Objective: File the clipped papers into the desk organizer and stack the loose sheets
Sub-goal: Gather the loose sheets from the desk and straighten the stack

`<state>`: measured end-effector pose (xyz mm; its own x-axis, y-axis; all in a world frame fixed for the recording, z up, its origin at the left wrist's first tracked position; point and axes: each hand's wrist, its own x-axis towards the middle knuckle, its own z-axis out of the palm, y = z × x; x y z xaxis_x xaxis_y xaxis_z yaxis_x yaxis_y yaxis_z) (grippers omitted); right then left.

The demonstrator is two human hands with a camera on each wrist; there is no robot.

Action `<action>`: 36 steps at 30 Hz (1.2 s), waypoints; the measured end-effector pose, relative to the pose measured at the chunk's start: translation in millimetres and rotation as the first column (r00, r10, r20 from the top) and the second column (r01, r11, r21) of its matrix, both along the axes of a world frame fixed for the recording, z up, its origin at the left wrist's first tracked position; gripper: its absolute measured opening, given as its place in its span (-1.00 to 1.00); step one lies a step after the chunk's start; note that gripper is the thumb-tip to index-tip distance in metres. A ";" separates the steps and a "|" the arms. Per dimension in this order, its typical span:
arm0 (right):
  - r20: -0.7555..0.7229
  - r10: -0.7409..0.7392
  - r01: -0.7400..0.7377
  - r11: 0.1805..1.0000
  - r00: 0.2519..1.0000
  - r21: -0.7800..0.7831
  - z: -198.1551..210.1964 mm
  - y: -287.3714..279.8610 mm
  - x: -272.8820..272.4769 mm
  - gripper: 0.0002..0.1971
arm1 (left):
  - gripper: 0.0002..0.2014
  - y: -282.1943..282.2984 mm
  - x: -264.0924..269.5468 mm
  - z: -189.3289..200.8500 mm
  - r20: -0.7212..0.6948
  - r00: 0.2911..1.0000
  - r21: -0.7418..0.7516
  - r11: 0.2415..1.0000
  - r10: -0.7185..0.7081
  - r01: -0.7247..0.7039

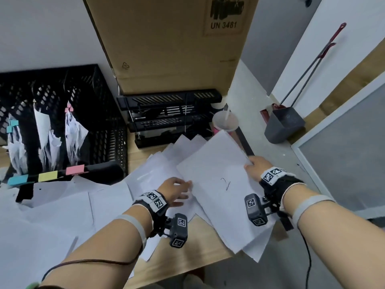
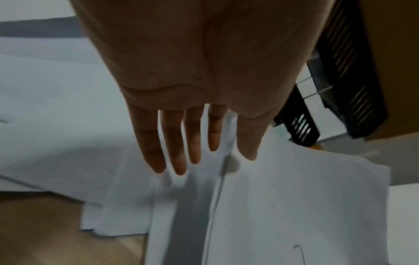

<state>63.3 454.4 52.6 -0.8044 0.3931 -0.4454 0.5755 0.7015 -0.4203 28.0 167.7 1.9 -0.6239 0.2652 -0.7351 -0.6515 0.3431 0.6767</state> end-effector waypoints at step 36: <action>0.191 -0.664 0.672 0.613 0.723 -0.415 -86.7 -75.6 15.4 -0.71 | -0.25 -35.9 -69.8 -30.3 -0.276 0.820 -0.792 0.603 -0.501 0.102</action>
